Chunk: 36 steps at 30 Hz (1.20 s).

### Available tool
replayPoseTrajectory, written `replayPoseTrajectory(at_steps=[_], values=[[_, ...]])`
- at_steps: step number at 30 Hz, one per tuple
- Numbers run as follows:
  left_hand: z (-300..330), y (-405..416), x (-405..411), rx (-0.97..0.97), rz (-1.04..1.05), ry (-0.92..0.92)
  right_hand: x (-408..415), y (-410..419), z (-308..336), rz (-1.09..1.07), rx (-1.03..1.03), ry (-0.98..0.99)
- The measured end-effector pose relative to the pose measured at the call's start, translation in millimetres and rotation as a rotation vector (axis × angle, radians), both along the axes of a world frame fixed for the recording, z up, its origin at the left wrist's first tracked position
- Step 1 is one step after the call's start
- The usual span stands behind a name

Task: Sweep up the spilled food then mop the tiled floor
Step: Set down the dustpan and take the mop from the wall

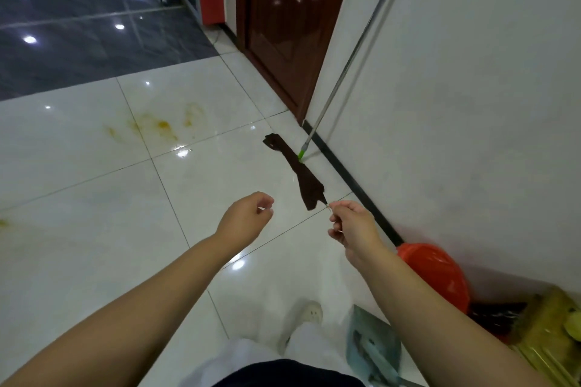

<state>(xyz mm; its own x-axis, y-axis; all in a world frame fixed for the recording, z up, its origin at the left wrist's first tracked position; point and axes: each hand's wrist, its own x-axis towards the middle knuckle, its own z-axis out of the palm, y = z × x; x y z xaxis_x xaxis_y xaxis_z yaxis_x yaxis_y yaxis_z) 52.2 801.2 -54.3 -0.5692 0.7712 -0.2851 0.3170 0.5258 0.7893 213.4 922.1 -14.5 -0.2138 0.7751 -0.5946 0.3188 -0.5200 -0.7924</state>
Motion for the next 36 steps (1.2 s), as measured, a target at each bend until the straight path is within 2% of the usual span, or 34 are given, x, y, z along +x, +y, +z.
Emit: replayPoseTrajectory(at_steps=[6,13,19,24,29,36], values=[[4.4,63.1,-26.2,0.014,0.010,0.013,-28.0,68.4,-4.2,0.011,-0.005,0.030],[9.8,174.5,-56.0,0.051,0.089,0.039,-64.5,188.9,2.8,0.101,0.022,0.095],[14.8,283.8,-65.3,0.092,0.117,-0.026,-84.0,304.7,14.4,0.224,0.084,0.034],[4.6,337.1,-79.5,0.061,0.142,-0.061,-102.6,373.9,11.0,0.240,0.069,0.016],[-1.3,381.8,-121.8,0.022,0.178,-0.038,-148.2,429.1,10.9,0.277,0.080,0.005],[-3.7,465.6,-194.8,0.025,0.117,-0.050,-224.8,509.9,27.3,0.277,0.130,-0.009]])
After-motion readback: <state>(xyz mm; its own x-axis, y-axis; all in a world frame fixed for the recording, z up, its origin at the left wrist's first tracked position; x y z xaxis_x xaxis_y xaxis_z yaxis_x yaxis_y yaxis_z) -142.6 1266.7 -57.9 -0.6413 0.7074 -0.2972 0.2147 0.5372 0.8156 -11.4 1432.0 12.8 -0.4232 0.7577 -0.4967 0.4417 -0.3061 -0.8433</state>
